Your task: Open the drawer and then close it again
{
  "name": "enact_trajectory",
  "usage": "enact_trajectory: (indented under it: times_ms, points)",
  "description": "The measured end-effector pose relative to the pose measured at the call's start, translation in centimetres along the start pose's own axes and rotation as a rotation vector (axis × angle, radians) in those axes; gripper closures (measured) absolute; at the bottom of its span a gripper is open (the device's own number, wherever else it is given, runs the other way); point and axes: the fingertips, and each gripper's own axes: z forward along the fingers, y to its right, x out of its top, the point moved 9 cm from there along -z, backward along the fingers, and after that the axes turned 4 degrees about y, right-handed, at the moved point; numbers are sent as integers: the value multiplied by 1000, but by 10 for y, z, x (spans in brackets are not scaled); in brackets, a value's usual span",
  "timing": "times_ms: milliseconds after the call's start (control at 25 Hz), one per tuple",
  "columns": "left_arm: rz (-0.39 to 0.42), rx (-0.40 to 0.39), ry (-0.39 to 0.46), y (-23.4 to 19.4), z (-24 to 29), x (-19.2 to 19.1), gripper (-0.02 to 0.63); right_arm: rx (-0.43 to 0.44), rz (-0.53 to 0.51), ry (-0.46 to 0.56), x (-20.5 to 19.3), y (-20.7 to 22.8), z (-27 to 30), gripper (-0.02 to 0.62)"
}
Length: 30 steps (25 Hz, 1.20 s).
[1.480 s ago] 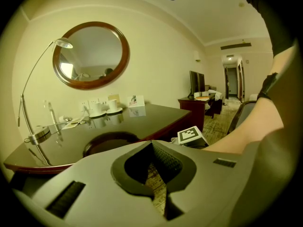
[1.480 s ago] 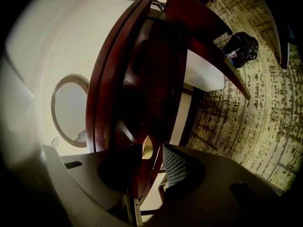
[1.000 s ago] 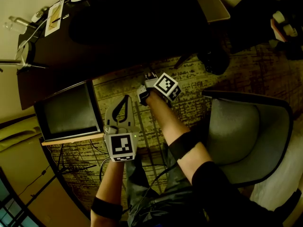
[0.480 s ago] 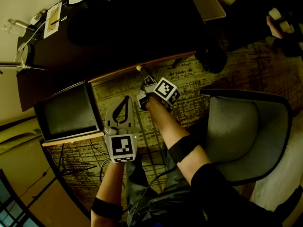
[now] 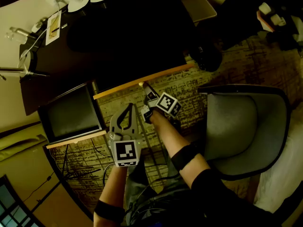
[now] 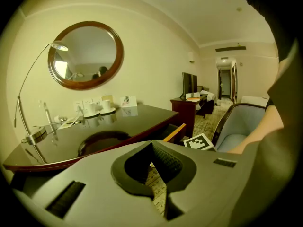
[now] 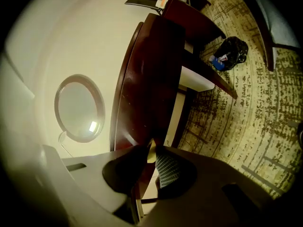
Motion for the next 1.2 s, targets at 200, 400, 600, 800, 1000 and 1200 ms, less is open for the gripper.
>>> enact_trajectory:
  times_ms: [200,400,600,800,1000,1200]
  points:
    - [27,-57,8,6,-17,4,600,-47,13,19,-17,9,-43,525]
    - [37,-108,14,10,-34,9,600,-77,25,16,-32,16,-78,525]
    - [55,-155,29,14,-44,13,600,-91,39,32,-42,24,-106,525]
    - [23,-169,29,17,-56,13,600,-124,6,29,-51,27,-129,523]
    - [57,-202,42,20,-65,7,600,-138,0,31,-58,34,-151,523]
    - [58,-204,44,20,-75,5,600,-154,0,20,-62,36,-158,517]
